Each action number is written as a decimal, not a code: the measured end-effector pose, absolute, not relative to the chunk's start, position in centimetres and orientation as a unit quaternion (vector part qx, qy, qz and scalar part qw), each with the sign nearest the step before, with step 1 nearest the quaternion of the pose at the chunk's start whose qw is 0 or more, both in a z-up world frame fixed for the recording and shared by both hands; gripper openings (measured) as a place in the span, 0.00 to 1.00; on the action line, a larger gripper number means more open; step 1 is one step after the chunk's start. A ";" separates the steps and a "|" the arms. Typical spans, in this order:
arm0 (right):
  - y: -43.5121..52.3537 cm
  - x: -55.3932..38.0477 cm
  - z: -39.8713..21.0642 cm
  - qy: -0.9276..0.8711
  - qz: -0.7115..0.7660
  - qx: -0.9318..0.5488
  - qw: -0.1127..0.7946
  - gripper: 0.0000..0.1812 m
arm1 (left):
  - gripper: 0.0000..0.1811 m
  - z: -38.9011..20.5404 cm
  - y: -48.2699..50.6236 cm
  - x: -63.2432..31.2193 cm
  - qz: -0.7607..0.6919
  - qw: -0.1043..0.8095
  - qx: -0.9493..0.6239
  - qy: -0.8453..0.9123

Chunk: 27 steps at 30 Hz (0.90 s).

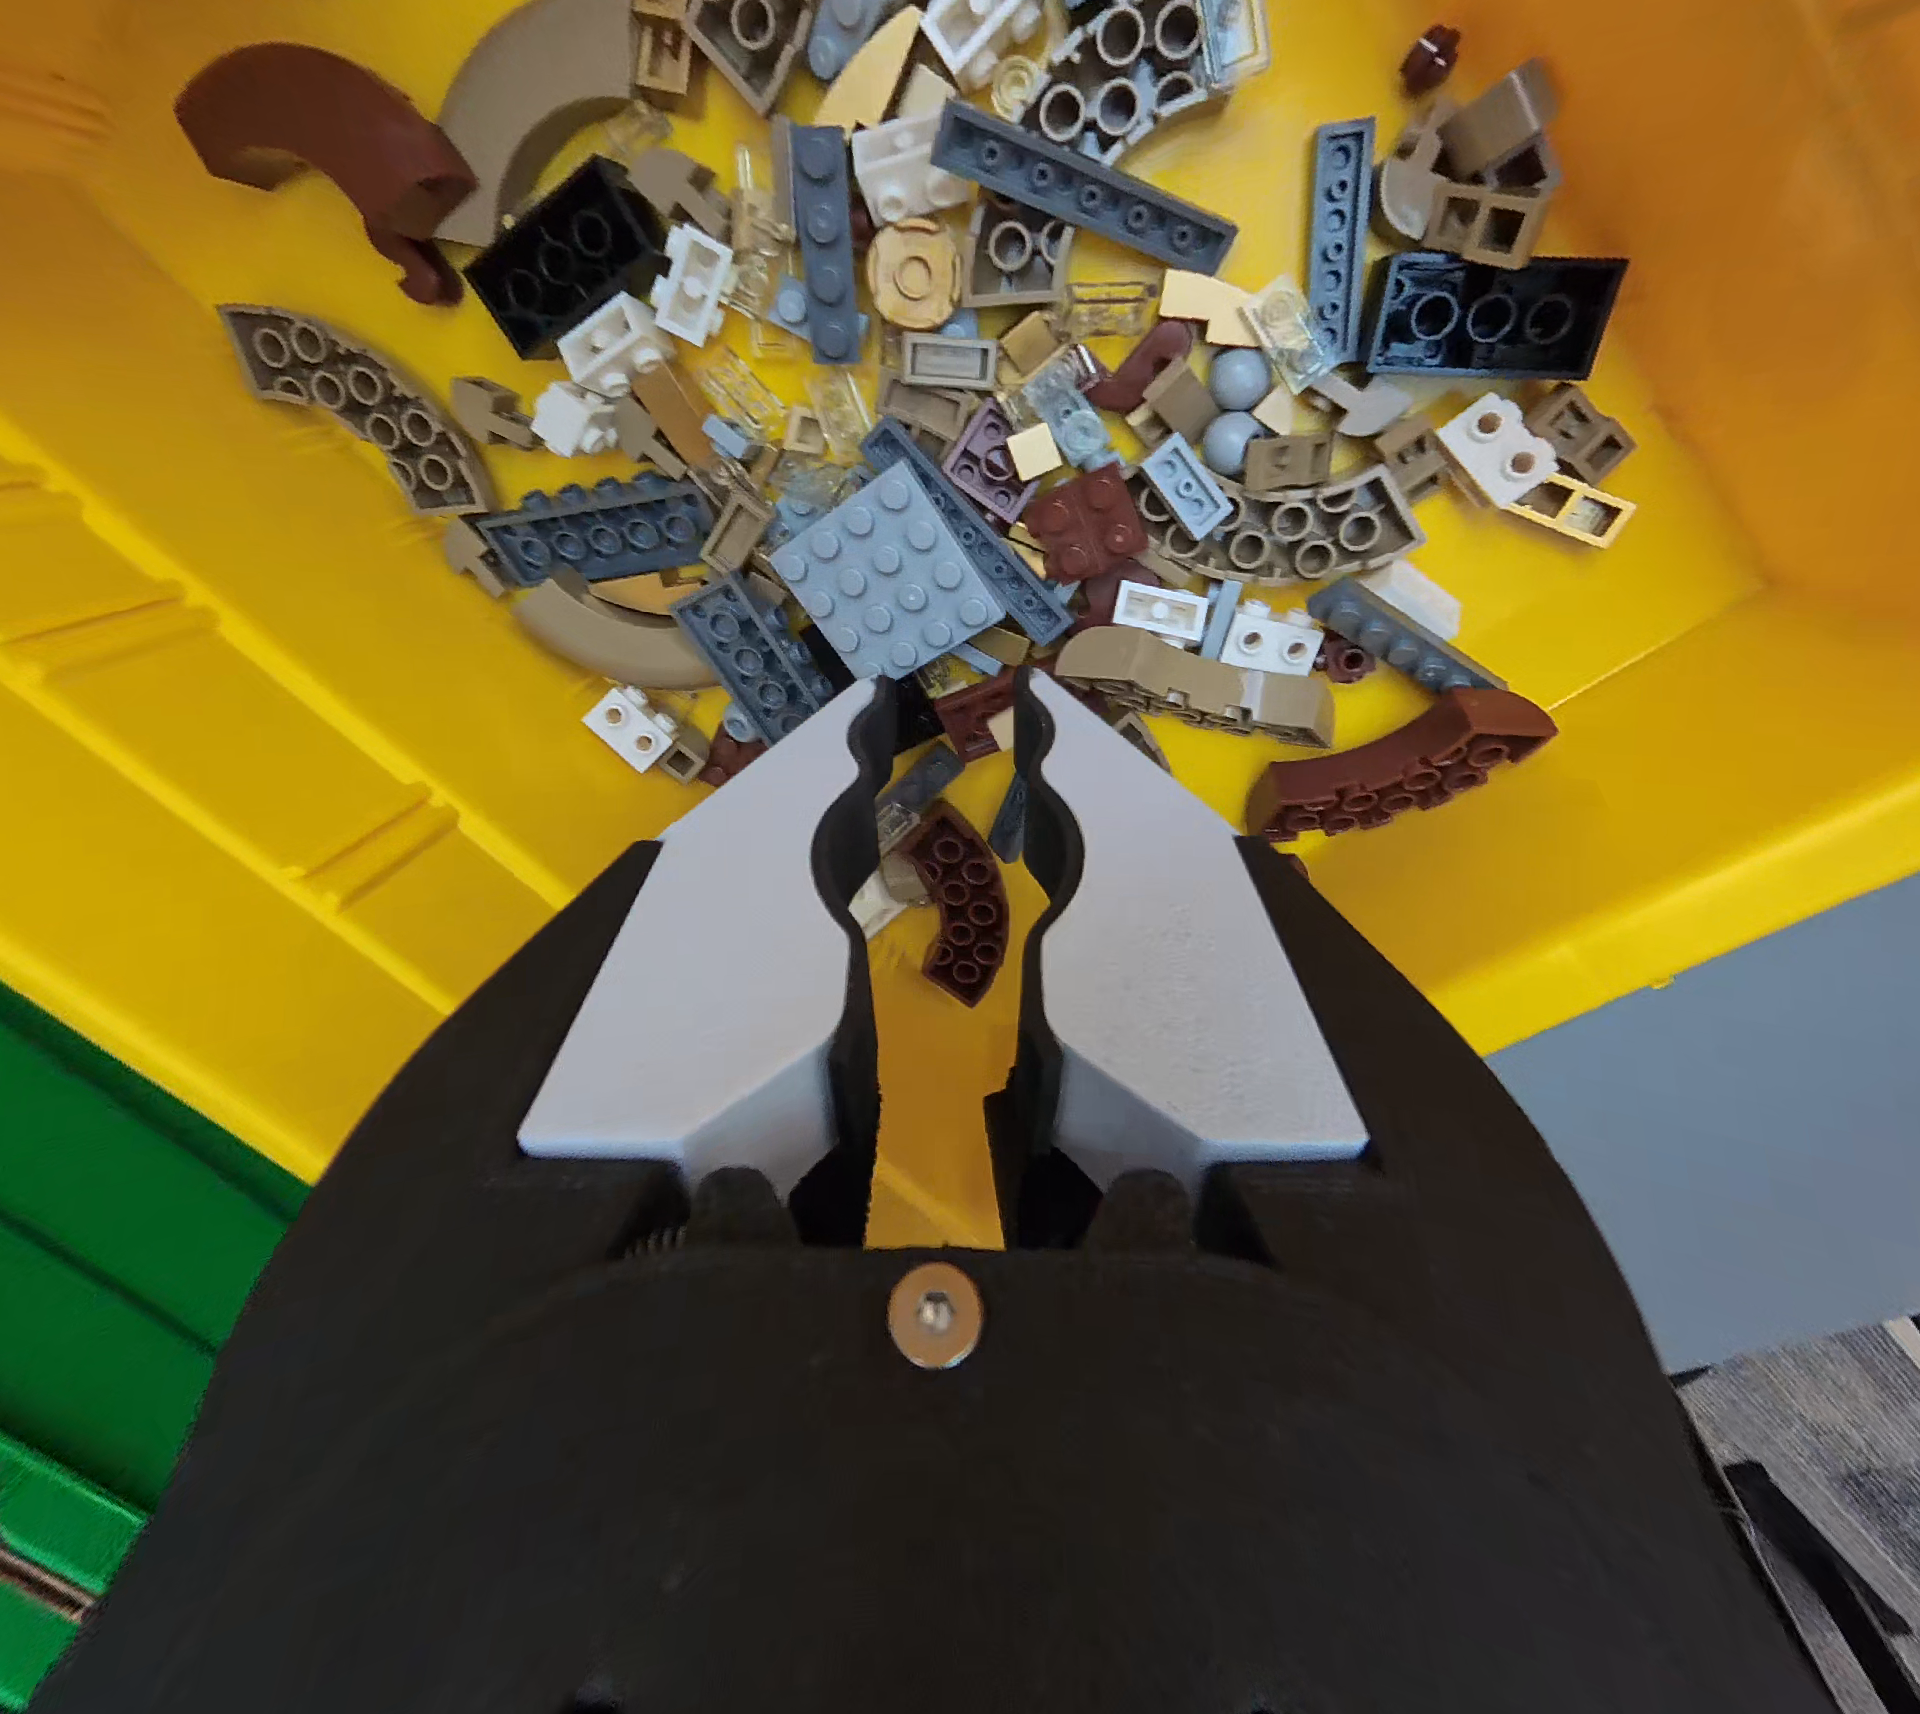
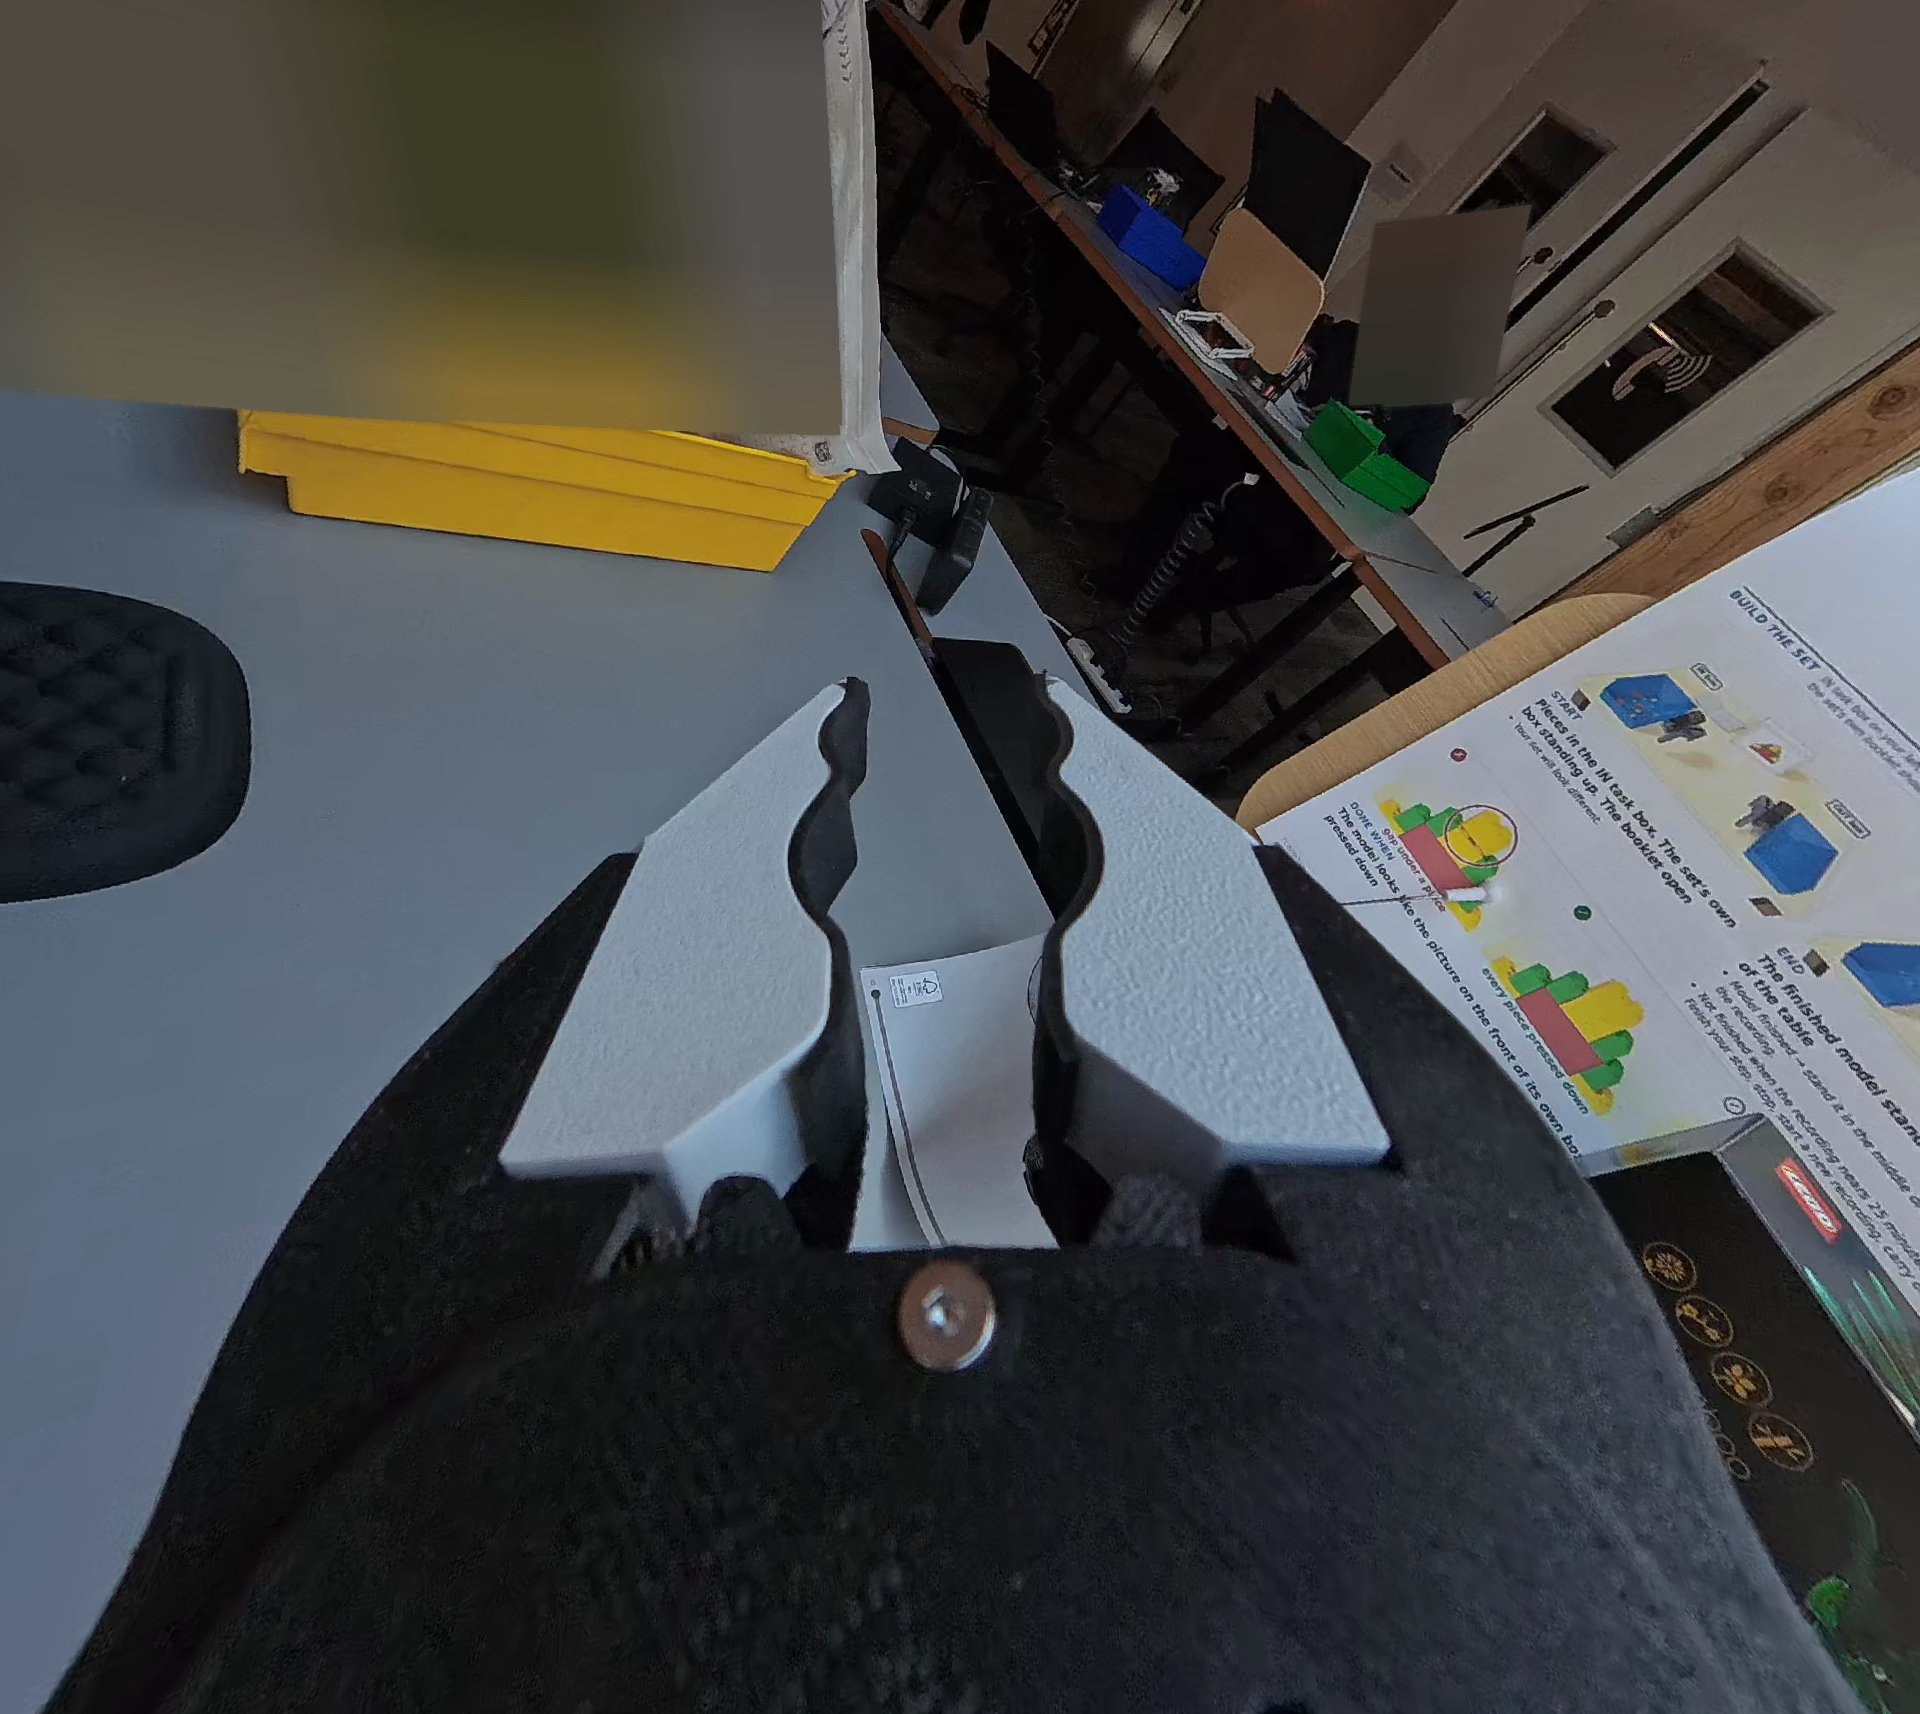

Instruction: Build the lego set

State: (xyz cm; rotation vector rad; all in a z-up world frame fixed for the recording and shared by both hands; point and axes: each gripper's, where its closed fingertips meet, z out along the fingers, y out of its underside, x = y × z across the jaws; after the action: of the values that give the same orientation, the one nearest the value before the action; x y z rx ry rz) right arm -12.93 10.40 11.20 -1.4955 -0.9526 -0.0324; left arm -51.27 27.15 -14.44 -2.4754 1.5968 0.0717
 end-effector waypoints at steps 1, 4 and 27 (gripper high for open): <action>10.4 -13.0 11.3 -0.414 -0.010 -0.652 0.635 0.16 | 0.10 -14.4 27.5 -51.1 0.022 0.102 -0.836 0.539; 10.7 -13.2 11.7 -0.408 -0.001 -0.649 0.642 0.16 | 0.10 -14.3 28.3 -50.5 0.011 0.111 -0.838 0.534; 11.9 -13.2 9.4 -0.421 -0.010 -0.673 0.609 0.17 | 0.07 -14.0 27.0 -51.1 0.003 0.106 -0.835 0.540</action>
State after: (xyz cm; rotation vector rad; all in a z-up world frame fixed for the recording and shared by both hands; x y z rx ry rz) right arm -13.18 11.89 9.40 -1.5536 -0.9713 -0.0237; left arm -51.08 27.03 -13.99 -2.4596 1.5909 0.0085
